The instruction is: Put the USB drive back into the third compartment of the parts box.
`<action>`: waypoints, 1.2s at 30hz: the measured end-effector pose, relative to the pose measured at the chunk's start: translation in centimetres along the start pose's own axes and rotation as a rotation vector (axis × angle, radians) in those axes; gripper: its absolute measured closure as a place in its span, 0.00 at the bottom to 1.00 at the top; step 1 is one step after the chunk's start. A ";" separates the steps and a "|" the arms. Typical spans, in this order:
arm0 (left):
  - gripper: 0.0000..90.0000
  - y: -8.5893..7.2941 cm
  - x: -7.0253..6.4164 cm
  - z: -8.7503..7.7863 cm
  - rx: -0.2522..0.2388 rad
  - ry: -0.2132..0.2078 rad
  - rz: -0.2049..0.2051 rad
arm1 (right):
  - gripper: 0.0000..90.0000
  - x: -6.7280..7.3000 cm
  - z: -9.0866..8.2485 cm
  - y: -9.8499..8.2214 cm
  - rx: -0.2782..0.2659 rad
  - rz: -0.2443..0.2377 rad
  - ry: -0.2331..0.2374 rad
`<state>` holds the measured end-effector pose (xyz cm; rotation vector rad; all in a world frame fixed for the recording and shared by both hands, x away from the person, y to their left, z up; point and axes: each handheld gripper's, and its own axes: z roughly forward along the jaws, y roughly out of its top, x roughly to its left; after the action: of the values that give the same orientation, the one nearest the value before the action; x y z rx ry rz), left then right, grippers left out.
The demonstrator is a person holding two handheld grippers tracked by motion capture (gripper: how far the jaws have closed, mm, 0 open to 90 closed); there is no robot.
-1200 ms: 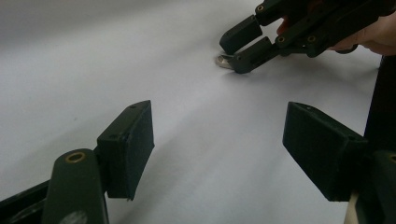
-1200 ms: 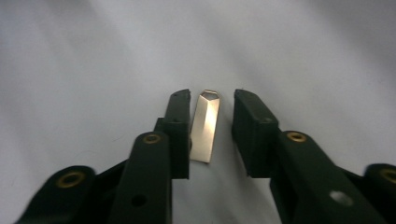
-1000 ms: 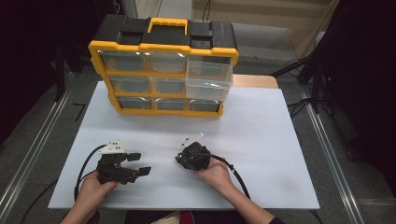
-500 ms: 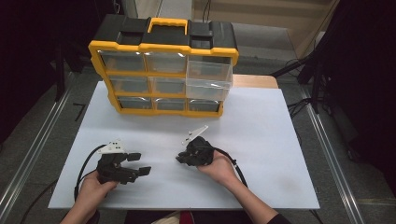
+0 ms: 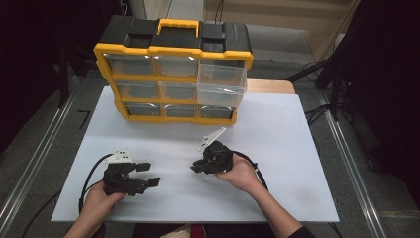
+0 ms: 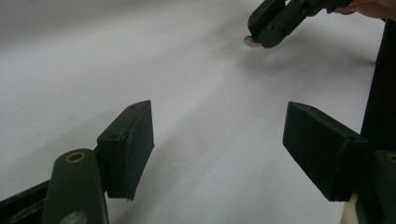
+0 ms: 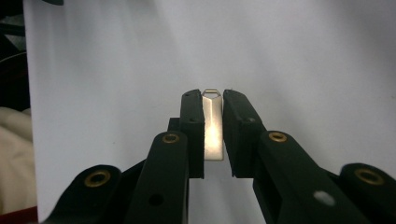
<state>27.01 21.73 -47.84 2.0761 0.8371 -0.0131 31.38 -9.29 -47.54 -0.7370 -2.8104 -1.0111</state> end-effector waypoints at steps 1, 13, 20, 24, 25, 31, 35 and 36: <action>0.29 0.0 0.0 0.0 0.000 0.000 0.000 | 0.85 -0.1 -0.3 0.0 0.005 -0.002 0.012; 0.29 0.0 0.1 0.1 0.005 0.000 -0.004 | 0.85 -0.2 -1.4 0.2 0.053 -0.083 0.088; 0.29 0.0 0.1 0.0 0.000 -0.002 -0.009 | 0.85 -0.2 -2.1 0.3 0.099 -0.133 0.101; 0.29 0.0 0.2 0.1 0.005 0.001 -0.010 | 0.85 -0.4 -2.8 0.6 0.095 -0.121 0.111; 0.29 0.0 0.2 0.1 0.006 -0.001 -0.011 | 0.85 -0.8 -2.7 0.8 0.072 -0.167 0.131; 0.29 0.0 0.2 0.1 0.006 -0.002 -0.010 | 0.85 -0.4 -3.9 1.7 0.100 -0.139 0.127; 0.29 0.0 0.2 0.1 0.007 -0.002 -0.007 | 0.85 -0.3 -4.8 2.3 0.103 -0.138 0.117; 0.29 0.0 0.2 0.1 0.007 -0.002 -0.007 | 0.85 -0.3 -4.8 2.3 0.103 -0.138 0.117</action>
<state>27.16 21.78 -47.99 2.0800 0.8441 -0.0215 32.22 -10.78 -42.51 -0.4639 -2.8180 -0.8879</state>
